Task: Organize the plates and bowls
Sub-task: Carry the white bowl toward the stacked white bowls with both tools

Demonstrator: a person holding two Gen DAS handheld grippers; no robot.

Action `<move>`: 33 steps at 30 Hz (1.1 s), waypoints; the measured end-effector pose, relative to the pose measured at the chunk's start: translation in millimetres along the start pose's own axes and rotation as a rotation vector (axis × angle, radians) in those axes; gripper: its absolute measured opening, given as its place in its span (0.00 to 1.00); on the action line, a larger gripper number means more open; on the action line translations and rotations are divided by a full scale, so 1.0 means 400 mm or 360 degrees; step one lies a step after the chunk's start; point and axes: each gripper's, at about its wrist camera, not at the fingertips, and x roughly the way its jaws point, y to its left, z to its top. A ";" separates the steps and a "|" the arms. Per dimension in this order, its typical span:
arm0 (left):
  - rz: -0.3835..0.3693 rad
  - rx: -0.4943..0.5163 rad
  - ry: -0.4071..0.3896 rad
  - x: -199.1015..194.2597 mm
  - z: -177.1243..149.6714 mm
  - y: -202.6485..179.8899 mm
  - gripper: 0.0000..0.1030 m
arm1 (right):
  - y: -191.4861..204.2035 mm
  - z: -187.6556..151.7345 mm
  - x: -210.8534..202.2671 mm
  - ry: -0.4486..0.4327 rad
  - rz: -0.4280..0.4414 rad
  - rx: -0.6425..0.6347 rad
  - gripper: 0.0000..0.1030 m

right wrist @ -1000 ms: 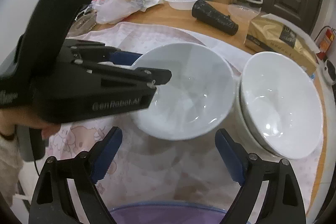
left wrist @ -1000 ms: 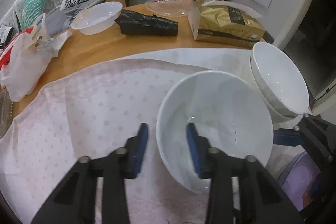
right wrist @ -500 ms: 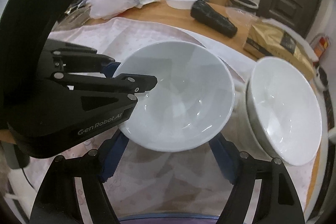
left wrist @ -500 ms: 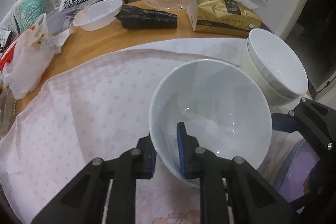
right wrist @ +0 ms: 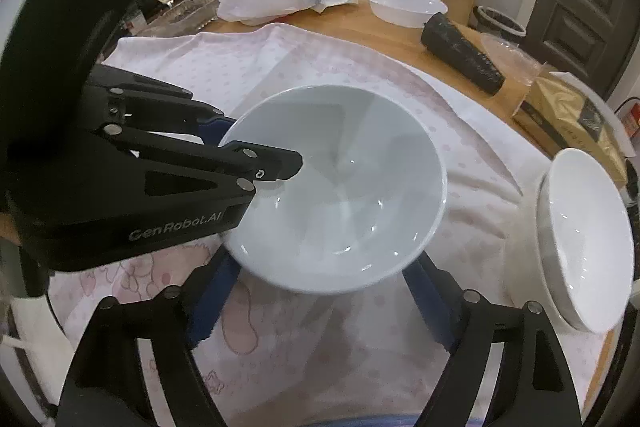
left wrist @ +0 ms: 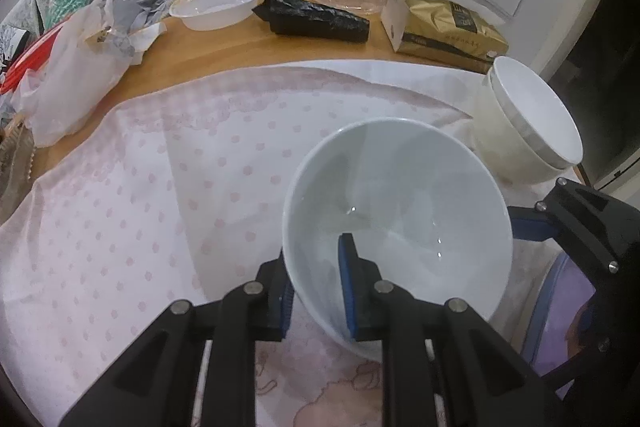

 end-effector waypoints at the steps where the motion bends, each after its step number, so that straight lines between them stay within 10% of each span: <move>1: 0.0001 -0.0003 -0.0001 0.005 0.002 0.000 0.16 | -0.001 0.002 0.006 0.0002 0.0000 -0.0004 0.80; 33: 0.0092 0.0148 -0.0200 -0.143 0.091 -0.146 0.16 | -0.062 0.005 -0.170 -0.0315 -0.0140 0.0073 0.82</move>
